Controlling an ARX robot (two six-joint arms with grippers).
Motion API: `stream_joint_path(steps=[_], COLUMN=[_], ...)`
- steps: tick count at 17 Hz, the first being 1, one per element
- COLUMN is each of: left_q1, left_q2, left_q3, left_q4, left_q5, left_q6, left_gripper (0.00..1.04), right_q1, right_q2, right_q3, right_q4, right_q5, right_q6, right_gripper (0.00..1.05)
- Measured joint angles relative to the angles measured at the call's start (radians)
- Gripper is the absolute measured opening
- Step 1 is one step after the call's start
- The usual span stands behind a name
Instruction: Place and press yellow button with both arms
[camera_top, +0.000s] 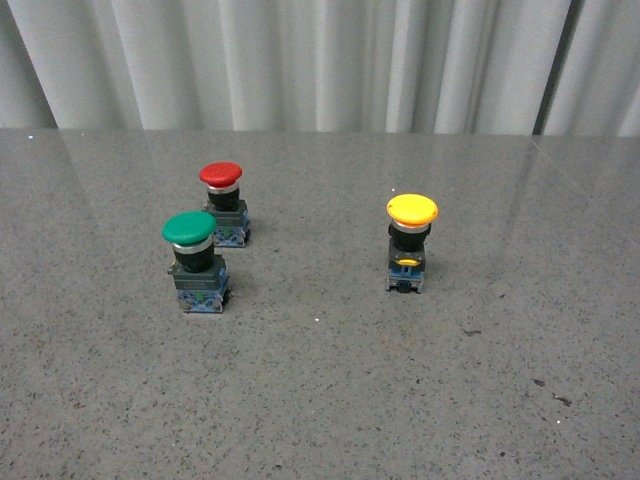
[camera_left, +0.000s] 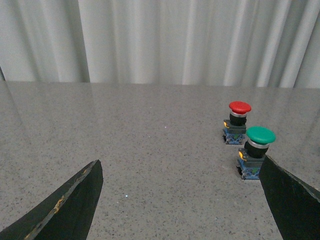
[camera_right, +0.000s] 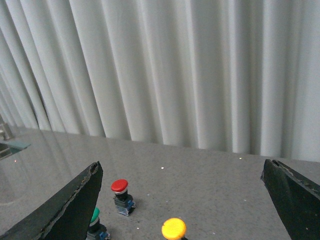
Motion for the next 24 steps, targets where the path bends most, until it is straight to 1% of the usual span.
stream_joint_path(steps=[5, 7, 8, 9, 10, 13, 15, 16, 19, 24], left_q1=[0.0, 0.0, 0.0, 0.0, 0.0, 0.0, 0.0, 0.0, 0.0, 0.0], left_q2=[0.0, 0.0, 0.0, 0.0, 0.0, 0.0, 0.0, 0.0, 0.0, 0.0], left_q3=[0.0, 0.0, 0.0, 0.0, 0.0, 0.0, 0.0, 0.0, 0.0, 0.0], left_q4=[0.0, 0.0, 0.0, 0.0, 0.0, 0.0, 0.0, 0.0, 0.0, 0.0], left_q5=[0.0, 0.0, 0.0, 0.0, 0.0, 0.0, 0.0, 0.0, 0.0, 0.0], left_q6=[0.0, 0.0, 0.0, 0.0, 0.0, 0.0, 0.0, 0.0, 0.0, 0.0], left_gripper=[0.98, 0.98, 0.98, 0.98, 0.98, 0.98, 0.98, 0.98, 0.98, 0.98], right_q1=[0.104, 0.217, 0.3, 0.301, 0.301, 0.293, 0.279, 0.269, 0.253, 0.231], right_q2=[0.196, 0.436, 0.659, 0.726, 0.753, 0.783, 0.798, 0.813, 0.855, 0.865], right_q3=[0.115, 0.269, 0.382, 0.414, 0.426, 0.441, 0.454, 0.46, 0.5, 0.502], right_q4=[0.027, 0.0, -0.04, -0.09, -0.103, -0.154, -0.198, -0.209, -0.252, -0.253], right_q5=[0.042, 0.088, 0.157, 0.182, 0.196, 0.191, 0.19, 0.192, 0.198, 0.187], right_q6=[-0.036, -0.107, -0.181, -0.19, -0.197, -0.203, -0.203, -0.203, -0.19, -0.187], right_gripper=[0.98, 0.98, 0.98, 0.83, 0.7, 0.37, 0.09, 0.01, 0.02, 0.02])
